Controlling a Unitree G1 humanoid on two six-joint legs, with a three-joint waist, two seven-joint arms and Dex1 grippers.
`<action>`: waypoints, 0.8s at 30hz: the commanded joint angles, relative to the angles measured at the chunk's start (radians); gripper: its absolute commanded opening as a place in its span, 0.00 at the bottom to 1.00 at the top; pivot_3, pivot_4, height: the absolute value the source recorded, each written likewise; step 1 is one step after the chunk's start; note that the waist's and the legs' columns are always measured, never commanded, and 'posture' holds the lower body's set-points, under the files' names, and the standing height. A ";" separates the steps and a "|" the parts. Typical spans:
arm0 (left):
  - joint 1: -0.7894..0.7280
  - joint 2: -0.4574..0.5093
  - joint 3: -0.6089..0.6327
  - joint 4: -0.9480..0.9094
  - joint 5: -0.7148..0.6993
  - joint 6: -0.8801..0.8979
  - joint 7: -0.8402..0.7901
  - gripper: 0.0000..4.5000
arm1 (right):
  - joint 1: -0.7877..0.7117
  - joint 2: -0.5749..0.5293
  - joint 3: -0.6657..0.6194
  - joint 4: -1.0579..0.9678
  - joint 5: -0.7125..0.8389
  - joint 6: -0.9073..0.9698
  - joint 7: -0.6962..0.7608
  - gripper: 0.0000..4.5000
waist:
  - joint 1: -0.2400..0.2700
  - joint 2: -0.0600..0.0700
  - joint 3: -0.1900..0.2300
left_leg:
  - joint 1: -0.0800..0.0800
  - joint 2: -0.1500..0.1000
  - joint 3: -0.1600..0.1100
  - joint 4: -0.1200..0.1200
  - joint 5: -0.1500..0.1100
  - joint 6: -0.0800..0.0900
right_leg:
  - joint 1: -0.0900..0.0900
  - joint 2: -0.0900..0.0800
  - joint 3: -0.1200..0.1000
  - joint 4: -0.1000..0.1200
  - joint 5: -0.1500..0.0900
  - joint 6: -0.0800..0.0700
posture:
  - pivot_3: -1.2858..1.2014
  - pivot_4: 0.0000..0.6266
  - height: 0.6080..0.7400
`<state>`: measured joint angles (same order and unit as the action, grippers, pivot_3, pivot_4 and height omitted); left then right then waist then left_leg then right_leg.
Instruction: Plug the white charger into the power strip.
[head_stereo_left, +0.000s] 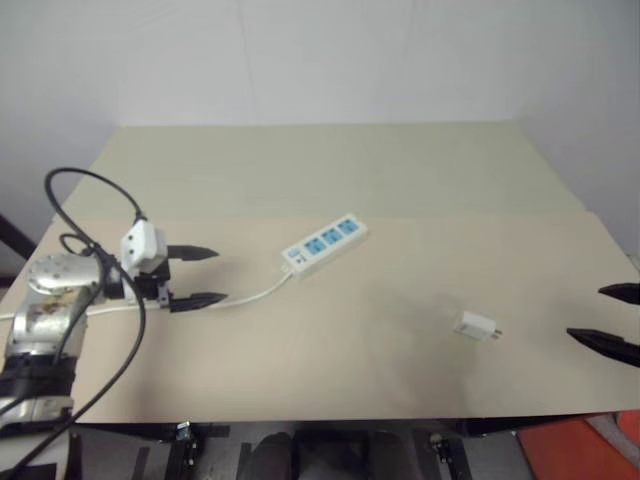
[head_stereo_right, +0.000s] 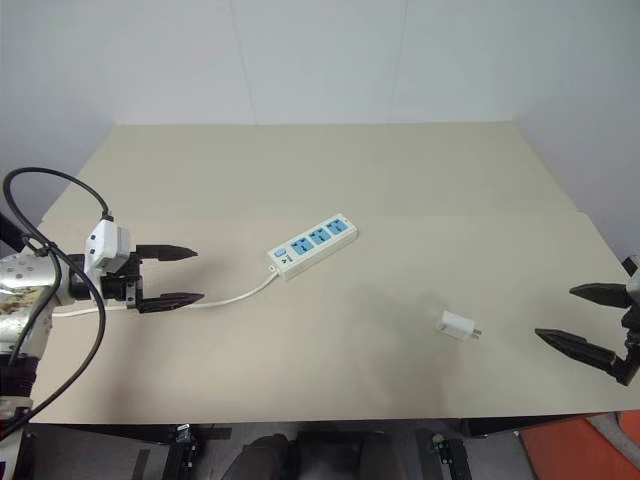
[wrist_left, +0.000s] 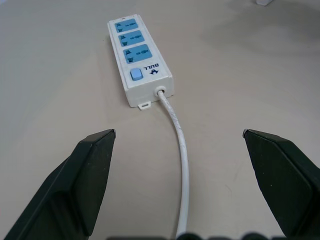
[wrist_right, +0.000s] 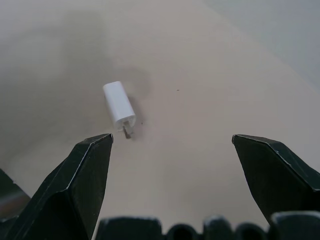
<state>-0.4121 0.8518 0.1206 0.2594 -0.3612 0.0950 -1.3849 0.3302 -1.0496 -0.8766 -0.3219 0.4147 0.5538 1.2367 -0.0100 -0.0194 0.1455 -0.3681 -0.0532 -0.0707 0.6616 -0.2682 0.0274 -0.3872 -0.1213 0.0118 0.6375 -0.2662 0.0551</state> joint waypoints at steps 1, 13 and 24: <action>-0.016 -0.006 0.016 -0.002 -0.010 -0.029 0.008 1.00 | -0.010 0.005 -0.009 -0.017 0.007 -0.011 -0.017 1.00 | 0.000 0.000 0.000 | 0.000 0.000 0.000 0.000 0.000 0.000 | 0.000 0.000 0.000 0.000 0.000 0.000 | 0.52 0.24 1.00; -0.093 -0.179 -0.021 0.170 0.071 -0.264 0.129 1.00 | -0.015 0.035 0.001 -0.084 0.028 0.013 -0.060 1.00 | 0.006 0.000 0.000 | 0.000 -0.001 0.000 0.000 0.000 0.000 | 0.000 0.000 0.000 0.000 0.000 0.000 | 0.52 0.24 1.00; -0.091 -0.456 -0.088 0.295 0.144 -0.486 0.305 1.00 | -0.022 0.098 0.024 -0.200 0.074 0.052 -0.150 1.00 | 0.019 0.000 0.000 | 0.000 -0.001 0.000 0.000 0.000 0.000 | 0.000 -0.001 0.000 0.001 0.000 0.000 | 0.52 0.24 1.00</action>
<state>-0.4871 0.4019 0.0291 0.5350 -0.2407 -0.3395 -1.1281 0.3037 -0.9586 -0.8147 -0.4926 0.4668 0.5958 1.1017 0.0095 -0.0194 0.1454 -0.3681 -0.0548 -0.0705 0.6618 -0.2680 0.0270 -0.3872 -0.1221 0.0118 0.6385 -0.2660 0.0549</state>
